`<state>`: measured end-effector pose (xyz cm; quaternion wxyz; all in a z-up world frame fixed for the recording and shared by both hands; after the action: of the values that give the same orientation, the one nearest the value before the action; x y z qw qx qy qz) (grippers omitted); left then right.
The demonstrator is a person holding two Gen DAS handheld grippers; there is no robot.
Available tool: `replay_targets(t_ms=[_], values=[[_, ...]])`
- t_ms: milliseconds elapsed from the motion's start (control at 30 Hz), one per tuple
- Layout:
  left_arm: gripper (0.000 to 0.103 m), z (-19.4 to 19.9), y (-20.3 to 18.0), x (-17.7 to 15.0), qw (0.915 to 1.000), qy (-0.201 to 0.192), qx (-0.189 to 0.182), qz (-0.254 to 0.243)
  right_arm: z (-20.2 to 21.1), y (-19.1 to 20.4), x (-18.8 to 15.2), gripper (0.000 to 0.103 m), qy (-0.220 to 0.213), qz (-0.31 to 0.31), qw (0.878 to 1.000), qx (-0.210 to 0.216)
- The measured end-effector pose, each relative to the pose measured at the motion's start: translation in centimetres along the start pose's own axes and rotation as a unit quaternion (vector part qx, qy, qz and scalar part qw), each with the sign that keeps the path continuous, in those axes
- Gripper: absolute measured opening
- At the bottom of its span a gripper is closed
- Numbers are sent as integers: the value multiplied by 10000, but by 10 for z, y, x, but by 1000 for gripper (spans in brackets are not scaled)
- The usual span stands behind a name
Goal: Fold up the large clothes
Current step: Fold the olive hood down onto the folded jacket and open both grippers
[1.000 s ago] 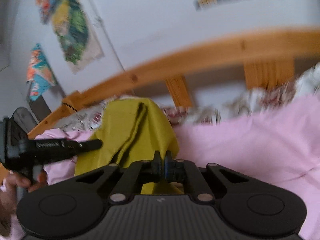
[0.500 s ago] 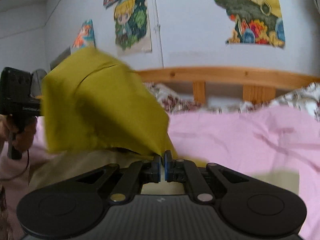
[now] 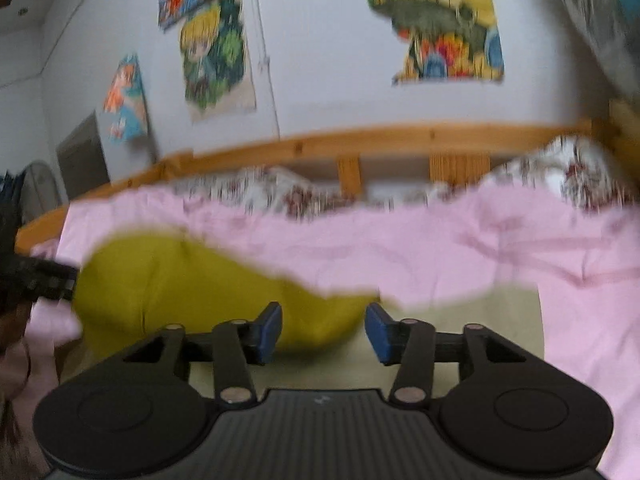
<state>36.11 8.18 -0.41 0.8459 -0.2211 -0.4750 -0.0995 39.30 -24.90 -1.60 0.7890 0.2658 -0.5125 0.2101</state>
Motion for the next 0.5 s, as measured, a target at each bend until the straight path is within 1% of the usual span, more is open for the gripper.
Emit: replay_targets(t_ms=[67, 133, 167, 200, 267, 300, 333, 367, 433, 500], values=[[64, 4, -1, 14, 9996, -243, 56, 166, -16, 10, 24, 60, -155, -192, 9995, 194], [68, 4, 1, 27, 9978, -425, 165, 480, -39, 23, 41, 63, 19, -280, 9989, 365], [71, 2, 0, 36, 9961, -489, 150, 719, -50, 30, 44, 63, 149, -185, 9989, 413], [72, -2, -1, 42, 9944, -521, 138, 906, -58, 36, 42, 63, 275, -43, 9989, 374], [73, -8, -4, 44, 9907, -477, 36, 1271, -65, 51, 26, 62, 645, 362, 9967, 325], [73, -15, -8, 41, 9899, -363, -6, 1374, -64, 55, 16, 60, 757, 519, 9954, 272], [73, -22, -12, 35, 9899, -193, -13, 1407, -60, 58, 3, 60, 882, 740, 9932, 160], [73, -29, -17, 25, 9909, 18, 30, 1348, -56, 61, -8, 60, 959, 960, 9907, 35], [73, -41, -27, -1, 9931, 501, 306, 1019, -44, 64, -34, 62, 1049, 1463, 9834, -231], [71, -48, -32, -26, 9915, 870, 566, 786, -38, 67, -57, 62, 1126, 1739, 9774, -409]])
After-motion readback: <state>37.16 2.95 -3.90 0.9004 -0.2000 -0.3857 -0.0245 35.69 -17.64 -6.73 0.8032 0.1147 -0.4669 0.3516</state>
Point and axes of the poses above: each gripper's, at about its wrist camera, not at the fingertips, and z roughly against the way its jaws point, y to its left, x to its top, the point moved 7 cm from there along -z, roughly the way its jaws point, and after that the axes turned 1 degree about z, right-handed, at the moved point
